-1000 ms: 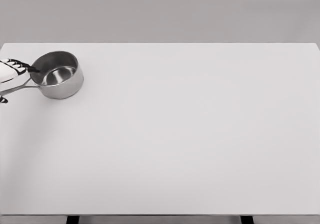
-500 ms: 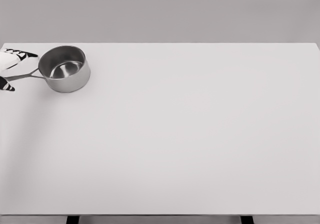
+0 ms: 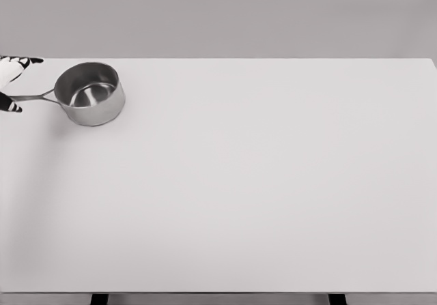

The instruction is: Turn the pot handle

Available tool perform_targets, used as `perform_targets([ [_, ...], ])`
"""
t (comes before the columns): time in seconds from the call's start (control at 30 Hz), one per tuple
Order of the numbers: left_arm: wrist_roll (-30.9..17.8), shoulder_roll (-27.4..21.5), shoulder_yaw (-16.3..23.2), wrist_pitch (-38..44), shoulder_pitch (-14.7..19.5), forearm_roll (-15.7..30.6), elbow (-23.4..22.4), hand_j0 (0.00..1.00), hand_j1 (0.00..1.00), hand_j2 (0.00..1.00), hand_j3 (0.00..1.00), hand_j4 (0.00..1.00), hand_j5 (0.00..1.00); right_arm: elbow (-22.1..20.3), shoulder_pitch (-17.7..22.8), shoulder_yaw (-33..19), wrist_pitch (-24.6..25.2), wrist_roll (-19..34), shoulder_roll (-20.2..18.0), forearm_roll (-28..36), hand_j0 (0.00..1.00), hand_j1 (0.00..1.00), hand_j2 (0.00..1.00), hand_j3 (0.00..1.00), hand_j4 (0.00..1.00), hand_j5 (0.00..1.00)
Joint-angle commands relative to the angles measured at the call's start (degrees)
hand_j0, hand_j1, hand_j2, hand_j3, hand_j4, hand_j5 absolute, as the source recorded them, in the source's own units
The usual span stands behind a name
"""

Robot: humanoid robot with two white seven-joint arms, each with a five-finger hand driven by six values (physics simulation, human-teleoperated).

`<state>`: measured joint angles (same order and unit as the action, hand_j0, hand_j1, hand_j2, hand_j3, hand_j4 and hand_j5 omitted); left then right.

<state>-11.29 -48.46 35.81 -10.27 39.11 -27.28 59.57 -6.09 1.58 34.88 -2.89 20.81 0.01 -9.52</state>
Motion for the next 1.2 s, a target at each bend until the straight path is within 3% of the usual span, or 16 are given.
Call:
perform_targets([
  [0.0, 1.1, 0.2, -0.1, 0.2, 0.0, -0.3, 0.0, 1.0, 1.0, 1.0, 1.0, 1.0, 1.0, 0.0, 0.0, 0.0, 0.0, 0.0, 0.0, 0.0, 1.0, 1.0, 1.0, 1.0, 1.0, 1.0],
  [0.57, 5.5, -0.1, 0.2, 0.5, 0.2, -1.5, 0.7, 1.0, 1.0, 1.0, 1.0, 1.0, 1.0, 0.0, 0.0, 0.0, 0.0, 0.0, 0.0, 0.0, 1.0, 1.0, 1.0, 1.0, 1.0, 1.0],
  [0.67, 5.4, -1.9, 0.0, -8.4, 0.1, -0.8, 1.1, 1.0, 1.0, 1.0, 1.0, 1.0, 1.0, -0.1, 0.0, 0.0, 0.0, 0.0, 0.0, 0.0, 1.0, 1.0, 1.0, 1.0, 1.0, 1.0],
  [0.73, 5.3, -3.6, -0.5, -15.1, -0.3, 2.6, 1.1, 1.0, 1.0, 1.0, 1.0, 1.0, 1.0, 0.0, 0.1, 0.0, 0.0, 0.0, 0.0, 0.0, 1.0, 1.0, 1.0, 1.0, 1.0, 1.0],
  [0.9, 5.2, -3.8, -0.5, -20.5, -0.4, 3.5, 1.1, 1.0, 1.0, 1.0, 1.0, 1.0, 1.0, 0.0, 0.0, 0.0, 0.0, 0.0, 0.0, 0.0, 1.0, 1.0, 1.0, 1.0, 1.0, 1.0],
  [0.97, 5.1, -6.0, -0.7, -24.7, -0.8, 6.4, 1.3, 1.0, 1.0, 1.0, 1.0, 1.0, 1.0, 0.0, 0.0, 0.0, 0.0, 0.0, 0.0, 0.0, 1.0, 1.0, 1.0, 1.0, 1.0, 1.0],
  [1.03, 5.2, -9.6, -0.8, -24.7, -1.1, 8.0, 4.8, 1.0, 1.0, 1.0, 1.0, 1.0, 1.0, 0.0, 0.0, 0.0, 0.0, 0.0, 0.0, 0.0, 1.0, 1.0, 1.0, 1.0, 1.0, 1.0],
  [1.1, 5.0, -15.7, -0.5, -24.7, -2.3, 8.1, 14.3, 1.0, 1.0, 1.0, 1.0, 1.0, 1.0, 0.0, 0.1, 0.0, 0.0, 0.0, 0.0, 0.0, 1.0, 1.0, 1.0, 1.0, 1.0, 1.0],
  [1.17, 5.1, -22.9, 0.1, -24.7, -4.4, 9.7, 29.1, 1.0, 1.0, 1.0, 1.0, 1.0, 1.0, 0.0, 0.0, 0.0, 0.0, 0.0, 0.0, 0.0, 1.0, 1.0, 1.0, 1.0, 1.0, 1.0],
])
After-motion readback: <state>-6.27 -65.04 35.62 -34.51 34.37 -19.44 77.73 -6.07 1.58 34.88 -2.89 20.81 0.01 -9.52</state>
